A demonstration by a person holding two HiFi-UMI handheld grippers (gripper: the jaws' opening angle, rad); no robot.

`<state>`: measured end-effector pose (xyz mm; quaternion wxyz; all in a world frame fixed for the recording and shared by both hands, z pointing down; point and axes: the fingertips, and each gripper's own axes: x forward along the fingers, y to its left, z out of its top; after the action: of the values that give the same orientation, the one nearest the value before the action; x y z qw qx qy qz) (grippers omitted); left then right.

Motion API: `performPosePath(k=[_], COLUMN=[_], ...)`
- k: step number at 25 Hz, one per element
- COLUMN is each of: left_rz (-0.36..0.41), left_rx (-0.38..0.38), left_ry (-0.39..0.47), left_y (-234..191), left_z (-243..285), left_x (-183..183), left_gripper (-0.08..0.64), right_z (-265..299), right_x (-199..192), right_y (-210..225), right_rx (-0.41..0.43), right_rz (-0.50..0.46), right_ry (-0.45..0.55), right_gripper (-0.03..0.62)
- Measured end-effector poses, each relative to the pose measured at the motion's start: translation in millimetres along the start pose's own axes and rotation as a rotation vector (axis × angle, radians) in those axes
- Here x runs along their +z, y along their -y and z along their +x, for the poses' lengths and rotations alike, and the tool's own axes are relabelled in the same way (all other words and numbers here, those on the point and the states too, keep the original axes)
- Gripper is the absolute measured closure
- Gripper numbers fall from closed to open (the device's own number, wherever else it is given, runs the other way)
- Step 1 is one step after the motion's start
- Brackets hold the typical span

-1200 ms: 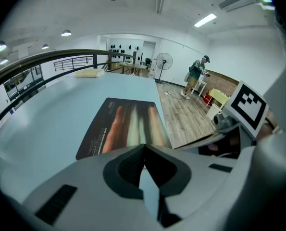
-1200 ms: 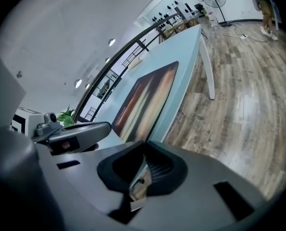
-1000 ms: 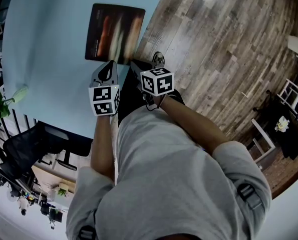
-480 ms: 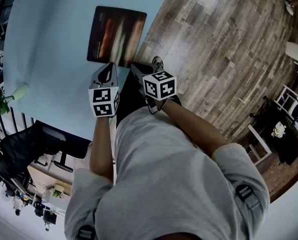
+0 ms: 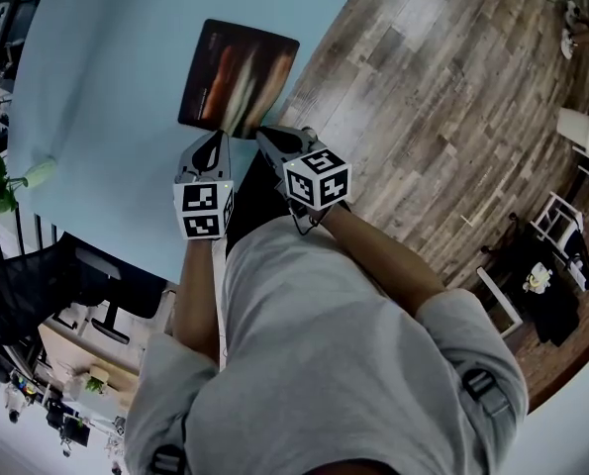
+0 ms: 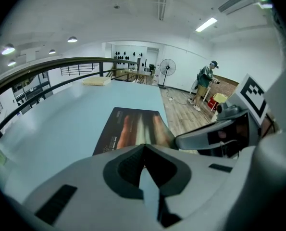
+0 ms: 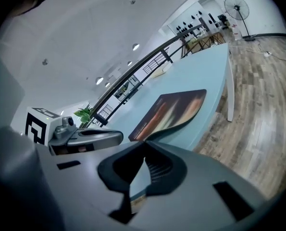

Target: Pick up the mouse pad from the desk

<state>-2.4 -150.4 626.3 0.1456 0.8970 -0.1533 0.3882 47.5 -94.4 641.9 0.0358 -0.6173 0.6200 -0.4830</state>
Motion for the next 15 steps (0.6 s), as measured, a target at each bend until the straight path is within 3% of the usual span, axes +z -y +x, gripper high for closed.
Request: performPosePath(k=[15], left_rz=[-0.049], left_rx=[0.093], left_ry=[0.072], left_y=[-23.5], left_z=[-32.3], left_x=[11.2], left_gripper=[0.549], right_z=[11.1], right_x=[56.2], right_y=[-33.7], right_rx=[0.093], right_rz=[-0.171], right_ry=[0.091], right_gripper=[0.578])
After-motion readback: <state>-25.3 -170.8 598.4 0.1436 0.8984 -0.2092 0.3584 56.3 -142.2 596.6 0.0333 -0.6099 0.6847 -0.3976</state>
